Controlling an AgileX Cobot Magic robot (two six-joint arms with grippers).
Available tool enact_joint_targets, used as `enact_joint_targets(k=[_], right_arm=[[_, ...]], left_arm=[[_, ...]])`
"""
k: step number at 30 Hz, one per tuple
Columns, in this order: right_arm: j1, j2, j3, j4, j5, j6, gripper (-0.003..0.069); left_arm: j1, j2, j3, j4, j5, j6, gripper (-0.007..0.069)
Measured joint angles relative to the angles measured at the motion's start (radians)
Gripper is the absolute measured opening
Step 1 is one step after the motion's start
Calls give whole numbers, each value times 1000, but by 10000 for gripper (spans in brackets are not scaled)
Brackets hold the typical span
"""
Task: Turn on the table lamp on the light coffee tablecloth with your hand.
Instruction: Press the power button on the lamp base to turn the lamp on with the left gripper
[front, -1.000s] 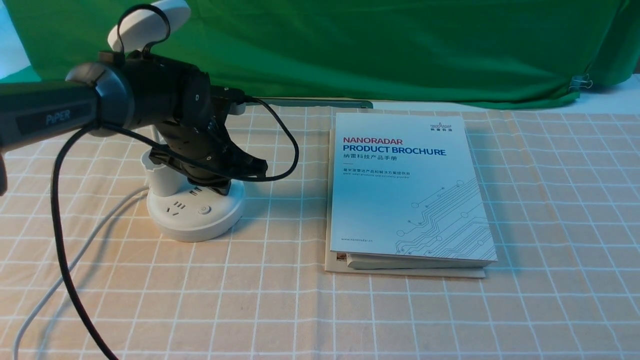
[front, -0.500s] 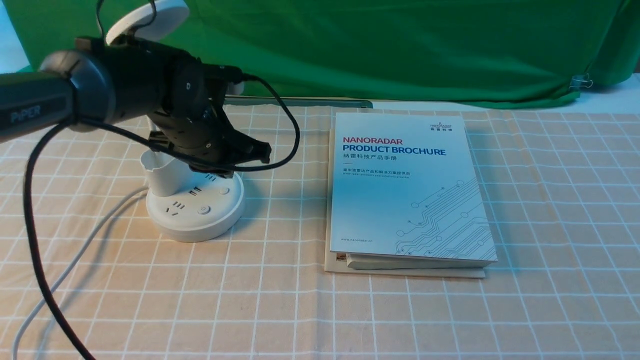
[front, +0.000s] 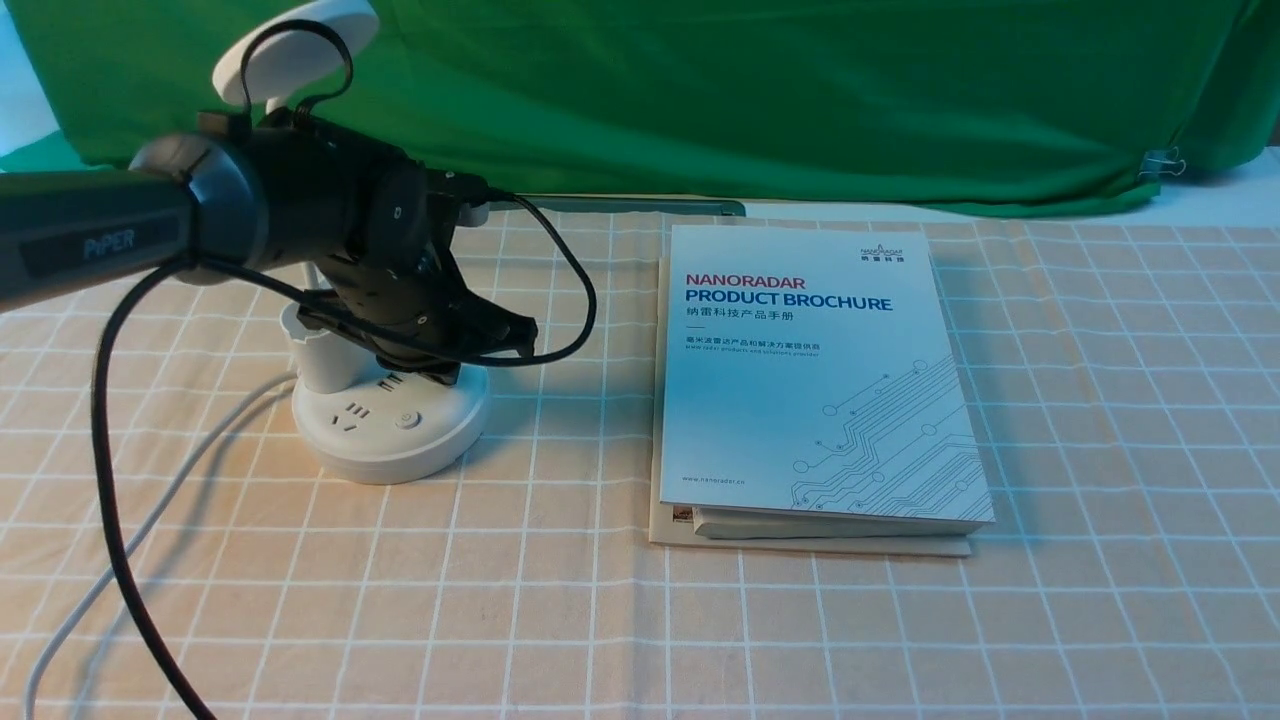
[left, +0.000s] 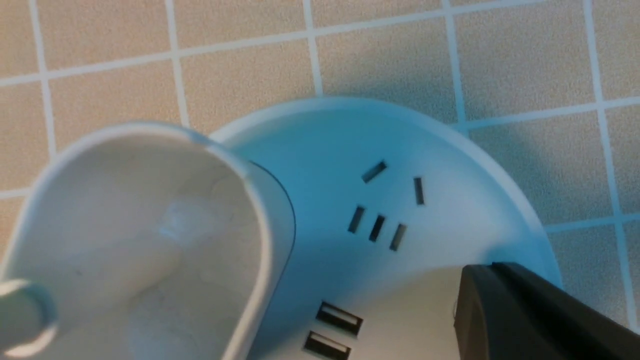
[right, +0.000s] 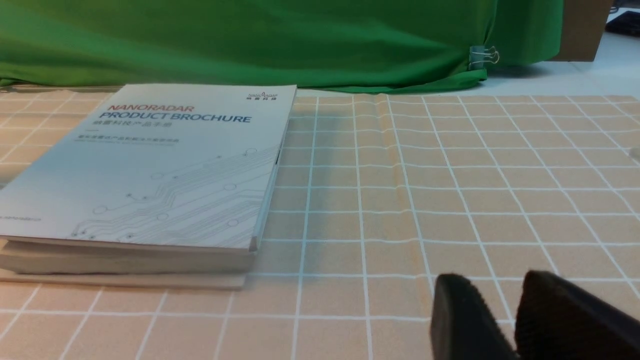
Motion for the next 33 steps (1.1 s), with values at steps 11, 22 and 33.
enact_joint_targets(k=[11,22,33], right_arm=[[0,0,0,0,1,0,238],[0,0,0,0,0,0,238],[0,0,0,0,0,0,238]], left_arm=[[10,3,0,16,-10,-29,0],[10,33,-18,-5,-17,-14,0],[10,-82,-2,-160,24,76,0]])
